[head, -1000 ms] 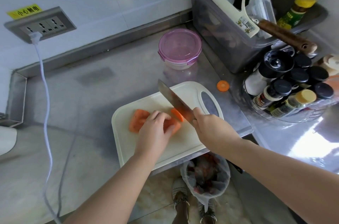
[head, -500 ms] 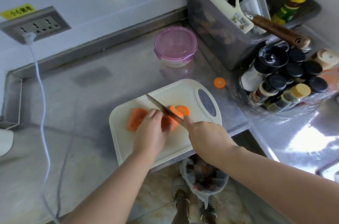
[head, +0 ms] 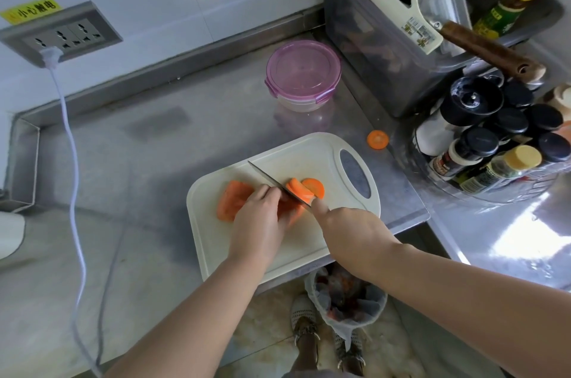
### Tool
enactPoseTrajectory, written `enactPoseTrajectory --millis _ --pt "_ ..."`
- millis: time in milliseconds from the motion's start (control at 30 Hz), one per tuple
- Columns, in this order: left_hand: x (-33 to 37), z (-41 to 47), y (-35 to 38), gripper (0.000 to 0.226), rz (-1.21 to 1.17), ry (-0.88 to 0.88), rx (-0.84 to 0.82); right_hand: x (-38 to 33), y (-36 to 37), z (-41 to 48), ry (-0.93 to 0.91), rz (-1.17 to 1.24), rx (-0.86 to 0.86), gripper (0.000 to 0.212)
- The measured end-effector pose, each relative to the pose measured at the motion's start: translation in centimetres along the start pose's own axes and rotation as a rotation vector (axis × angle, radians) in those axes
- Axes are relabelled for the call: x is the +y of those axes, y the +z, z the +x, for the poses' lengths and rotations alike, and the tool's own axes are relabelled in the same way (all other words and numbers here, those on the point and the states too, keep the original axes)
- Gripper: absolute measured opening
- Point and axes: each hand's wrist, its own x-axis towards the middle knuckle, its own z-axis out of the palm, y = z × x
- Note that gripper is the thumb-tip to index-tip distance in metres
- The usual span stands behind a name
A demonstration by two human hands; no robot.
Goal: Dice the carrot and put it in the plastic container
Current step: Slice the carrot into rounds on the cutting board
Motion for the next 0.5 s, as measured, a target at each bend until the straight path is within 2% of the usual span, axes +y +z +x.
enactPoseTrajectory --millis 133,333,400,500 --pt "0.1 -0.1 -0.2 0.017 -0.004 0.012 -0.012 -0.1 0.5 1.0 0.011 -0.03 -0.03 0.059" --pt "0.0 -0.3 -0.2 0.016 -0.03 0.036 -0.009 0.8 0.9 2.2 0.066 0.03 -0.038 0.043" --pt "0.0 -0.3 -0.2 0.016 -0.04 0.041 -0.015 1.3 0.7 2.4 0.087 0.097 -0.018 0.028" --pt "-0.1 -0.3 -0.4 0.017 -0.062 0.024 -0.017 1.3 0.2 1.7 0.125 0.127 0.089 0.024"
